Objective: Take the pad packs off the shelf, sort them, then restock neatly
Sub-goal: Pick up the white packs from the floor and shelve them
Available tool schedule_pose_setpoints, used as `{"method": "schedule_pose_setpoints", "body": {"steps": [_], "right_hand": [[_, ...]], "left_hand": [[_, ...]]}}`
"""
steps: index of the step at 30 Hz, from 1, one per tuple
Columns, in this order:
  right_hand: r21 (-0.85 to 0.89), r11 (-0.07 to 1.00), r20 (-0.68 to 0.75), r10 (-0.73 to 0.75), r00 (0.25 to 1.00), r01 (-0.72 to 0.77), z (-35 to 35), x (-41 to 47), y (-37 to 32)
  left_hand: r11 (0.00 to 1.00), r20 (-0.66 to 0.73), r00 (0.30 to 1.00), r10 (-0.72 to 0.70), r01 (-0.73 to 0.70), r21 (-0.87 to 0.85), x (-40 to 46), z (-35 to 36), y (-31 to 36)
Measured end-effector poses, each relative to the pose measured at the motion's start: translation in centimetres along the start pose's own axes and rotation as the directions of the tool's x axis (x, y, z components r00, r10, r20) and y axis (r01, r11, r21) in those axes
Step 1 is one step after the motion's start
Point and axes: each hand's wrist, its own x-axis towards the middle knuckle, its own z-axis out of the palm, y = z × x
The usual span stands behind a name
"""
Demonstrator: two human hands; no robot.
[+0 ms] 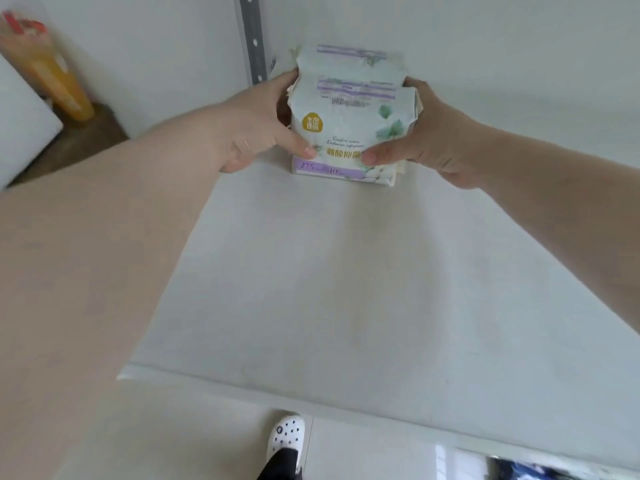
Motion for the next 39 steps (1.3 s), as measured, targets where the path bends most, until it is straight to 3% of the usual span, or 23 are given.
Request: {"method": "schedule_pose_setpoints", "body": {"steps": [7, 12, 15, 20, 39], "right_hand": [[-0.014, 0.999, -0.049, -0.050, 0.998, 0.050, -1.7, 6.2, 0.4], [0.001, 0.994, 0.015, -0.109, 0.994, 0.109, -1.2, 8.1, 0.0], [0.011, 0.994, -0.002, -0.105, 0.994, 0.105, -0.1, 8.8, -0.1], [0.033, 0.994, 0.003, -0.107, 0.994, 0.106, 0.6, 9.0, 0.4], [0.018, 0.990, 0.090, -0.142, 0.986, 0.141, 0.8, 6.8, -0.5]], "left_hand": [[0.999, 0.076, 0.997, 0.015, -0.018, 0.040, 4.4, -2.0, 0.1], [0.997, -0.067, 0.998, 0.017, -0.012, 0.082, 5.5, -3.2, -0.5], [1.000, -0.127, 0.992, 0.013, -0.016, -0.027, 5.0, -3.5, -1.3], [0.991, -0.099, 0.995, 0.024, -0.037, -0.130, 4.4, -3.5, -2.0], [0.996, -0.179, 0.984, 0.004, -0.019, -0.082, 3.6, -1.9, -1.9]]}}
